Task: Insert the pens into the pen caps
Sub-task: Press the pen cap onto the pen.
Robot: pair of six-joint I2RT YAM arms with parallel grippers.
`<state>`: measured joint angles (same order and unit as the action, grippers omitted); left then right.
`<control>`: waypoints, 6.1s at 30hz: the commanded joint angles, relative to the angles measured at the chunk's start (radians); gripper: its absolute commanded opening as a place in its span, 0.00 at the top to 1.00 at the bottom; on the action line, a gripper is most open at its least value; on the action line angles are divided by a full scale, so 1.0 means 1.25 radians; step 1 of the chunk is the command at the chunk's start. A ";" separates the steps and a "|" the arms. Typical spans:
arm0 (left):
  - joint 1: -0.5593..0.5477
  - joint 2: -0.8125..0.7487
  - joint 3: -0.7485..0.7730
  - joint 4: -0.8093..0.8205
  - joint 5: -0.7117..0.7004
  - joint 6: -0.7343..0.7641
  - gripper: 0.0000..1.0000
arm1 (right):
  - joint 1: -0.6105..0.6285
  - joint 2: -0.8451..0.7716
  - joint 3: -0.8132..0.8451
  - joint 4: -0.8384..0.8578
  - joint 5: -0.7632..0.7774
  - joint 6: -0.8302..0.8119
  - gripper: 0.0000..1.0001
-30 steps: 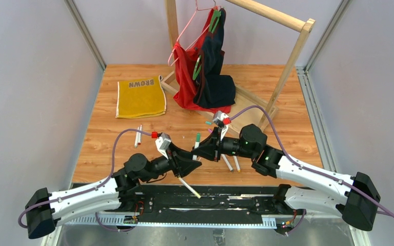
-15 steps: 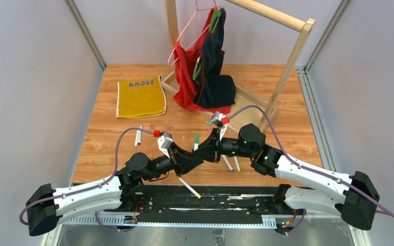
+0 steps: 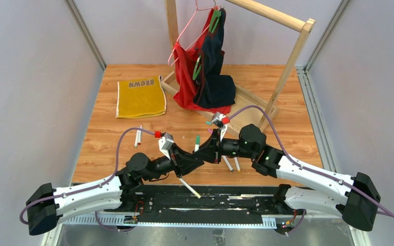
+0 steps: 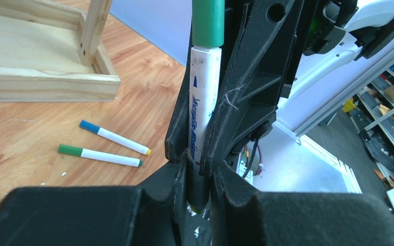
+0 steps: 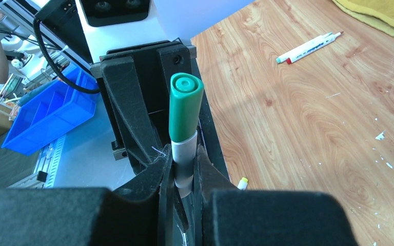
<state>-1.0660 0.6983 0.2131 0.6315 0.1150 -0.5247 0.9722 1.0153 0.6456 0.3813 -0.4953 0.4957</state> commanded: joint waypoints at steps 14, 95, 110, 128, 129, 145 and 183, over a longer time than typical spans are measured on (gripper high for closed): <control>-0.002 -0.090 0.005 0.019 -0.050 0.083 1.00 | -0.003 -0.080 0.063 -0.317 -0.181 -0.180 0.53; 0.002 -0.113 -0.044 -0.116 0.134 0.210 1.00 | -0.026 -0.033 0.113 -0.138 -0.115 -0.110 0.70; 0.002 -0.097 -0.036 -0.130 0.071 0.202 1.00 | -0.008 -0.014 0.073 -0.112 -0.062 -0.056 0.99; 0.002 -0.156 -0.039 -0.154 0.020 0.198 1.00 | 0.047 0.098 0.131 -0.291 -0.105 -0.123 0.99; 0.002 -0.160 -0.039 -0.154 0.017 0.198 1.00 | 0.050 0.104 0.129 -0.293 -0.106 -0.121 1.00; 0.002 -0.178 -0.027 -0.209 -0.057 0.207 1.00 | 0.064 0.190 0.132 -0.359 -0.096 -0.101 1.00; 0.047 -0.268 -0.033 -0.194 -0.063 0.126 1.00 | 0.114 0.299 0.065 -0.383 -0.211 -0.085 1.00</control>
<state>-1.0485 0.4133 0.1043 0.0196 0.2070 -0.3382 1.0271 1.3300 0.8169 0.1616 -0.6266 0.3592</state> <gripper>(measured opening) 0.204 0.146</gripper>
